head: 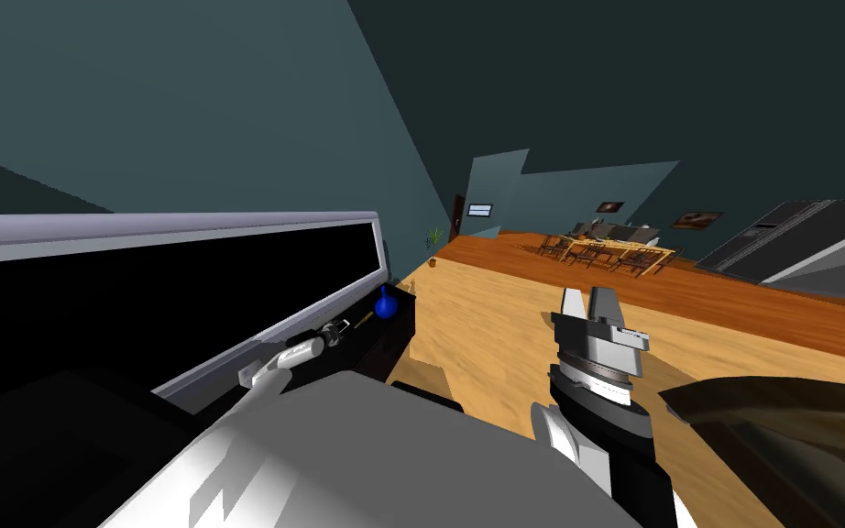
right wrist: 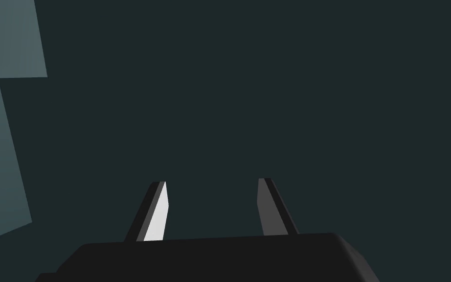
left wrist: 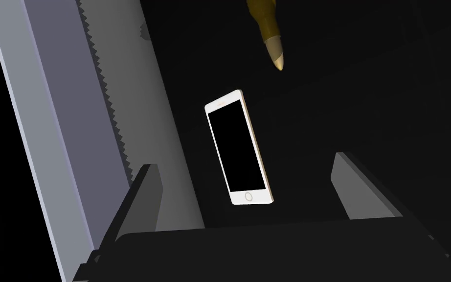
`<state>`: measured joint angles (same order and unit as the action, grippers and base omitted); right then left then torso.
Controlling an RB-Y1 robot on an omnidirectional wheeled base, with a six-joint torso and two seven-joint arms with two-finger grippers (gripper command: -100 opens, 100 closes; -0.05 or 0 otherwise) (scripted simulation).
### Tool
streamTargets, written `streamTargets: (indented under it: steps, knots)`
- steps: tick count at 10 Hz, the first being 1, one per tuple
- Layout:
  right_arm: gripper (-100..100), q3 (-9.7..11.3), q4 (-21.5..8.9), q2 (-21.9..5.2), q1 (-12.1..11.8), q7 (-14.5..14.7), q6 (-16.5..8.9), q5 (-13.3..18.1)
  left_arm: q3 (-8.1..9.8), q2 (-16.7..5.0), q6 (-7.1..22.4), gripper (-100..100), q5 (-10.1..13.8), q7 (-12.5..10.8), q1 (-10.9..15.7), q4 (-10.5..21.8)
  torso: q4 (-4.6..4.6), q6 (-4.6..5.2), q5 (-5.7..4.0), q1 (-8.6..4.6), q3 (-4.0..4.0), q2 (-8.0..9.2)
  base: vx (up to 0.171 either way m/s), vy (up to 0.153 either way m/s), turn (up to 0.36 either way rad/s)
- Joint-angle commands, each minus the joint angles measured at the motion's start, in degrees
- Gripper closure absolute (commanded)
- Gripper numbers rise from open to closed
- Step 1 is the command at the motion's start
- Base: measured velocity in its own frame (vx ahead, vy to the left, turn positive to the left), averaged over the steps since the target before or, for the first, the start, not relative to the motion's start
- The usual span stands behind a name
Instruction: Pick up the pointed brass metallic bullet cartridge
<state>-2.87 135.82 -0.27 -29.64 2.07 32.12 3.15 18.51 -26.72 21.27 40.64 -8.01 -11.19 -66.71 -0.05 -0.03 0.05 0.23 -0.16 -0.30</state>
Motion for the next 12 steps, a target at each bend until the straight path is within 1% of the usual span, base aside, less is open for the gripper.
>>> streamTargets:
  steps: [1,2,3,4,5,6,7,8,9,10,11,12]
  knots:
    - [0,0.0,0.0,0.0,0.0,0.0,0.0,0.0,0.58,-0.08,2.1,-100,0.34,-0.76,0.11,2.69,0.0,0.0,0.0,0.0,0.0,0.0,0.042,0.037,-0.126]
    - [0,-0.01,0.0,0.0,-0.01,0.0,0.0,0.0,0.58,-0.08,2.1,-100,0.34,-0.76,0.11,2.69,-0.01,-0.07,0.01,0.0,0.0,0.02,0.021,0.019,0.018]
    - [0,-0.01,0.0,0.0,-0.01,0.0,0.0,0.0,1.08,-0.87,4.26,-100,1.87,-1.73,0.94,4.66,0.0,-0.07,-0.01,-0.05,0.03,0.07,0.04,0.023,-0.229]
    - [0,0.0,0.0,0.0,0.0,0.0,0.0,0.0,1.08,-0.87,4.26,-100,1.87,-1.73,0.94,5.88,0.01,0.0,-0.01,-0.04,0.01,0.02,0.046,0.029,-0.153]
    - [0,0.0,0.0,0.0,-0.01,0.0,0.0,0.0,1.08,-0.87,4.26,-100,1.87,-1.73,0.94,6.46,-0.01,-0.05,0.0,-0.04,-0.01,0.0,0.024,0.017,0.014]
    - [0,-0.01,0.0,0.0,-0.01,0.0,0.0,0.0,1.55,-1.66,6.31,-100,3.34,-2.72,1.75,8.82,0.0,-0.08,-0.01,-0.07,0.02,0.05,0.044,0.029,-0.194]
    - [0,0.0,0.0,0.0,0.0,0.0,0.0,0.0,1.55,-1.66,6.31,-100,3.34,-2.72,1.75,9.93,0.0,-0.02,-0.01,-0.03,0.0,0.0,0.054,0.039,-0.15]
    - [0,-0.01,0.0,0.0,-0.01,0.0,0.0,0.0,1.97,-2.44,8.24,-100,4.73,-3.71,2.53,11.78,-0.01,-0.06,0.0,0.0,-0.02,-0.03,0.069,0.045,-0.241]
    - [0,0.0,0.0,0.0,-0.01,0.0,0.0,0.0,1.97,-2.44,8.24,-100,4.73,-3.71,2.53,13.2,-0.02,-0.02,0.01,0.03,-0.05,-0.08,0.055,0.045,-0.108]
    - [0,-0.01,0.0,0.0,-0.01,0.0,0.0,0.0,1.97,-2.44,8.24,-100,4.73,-3.71,2.53,13.78,-0.03,-0.08,0.01,0.01,-0.04,-0.06,0.024,0.023,0.024]
    - [0,-0.01,0.0,0.0,-0.01,0.0,0.0,0.0,2.35,-3.19,10.04,-100,6.05,-4.7,3.27,15.98,-0.01,-0.09,0.0,-0.06,0.0,0.03,0.045,0.022,-0.23]
    - [0,0.0,0.0,0.0,0.0,0.0,0.0,0.0,2.35,-3.19,10.04,-100,6.05,-4.7,3.27,17.2,0.0,-0.01,-0.01,-0.07,-0.01,-0.02,0.048,0.036,-0.124]
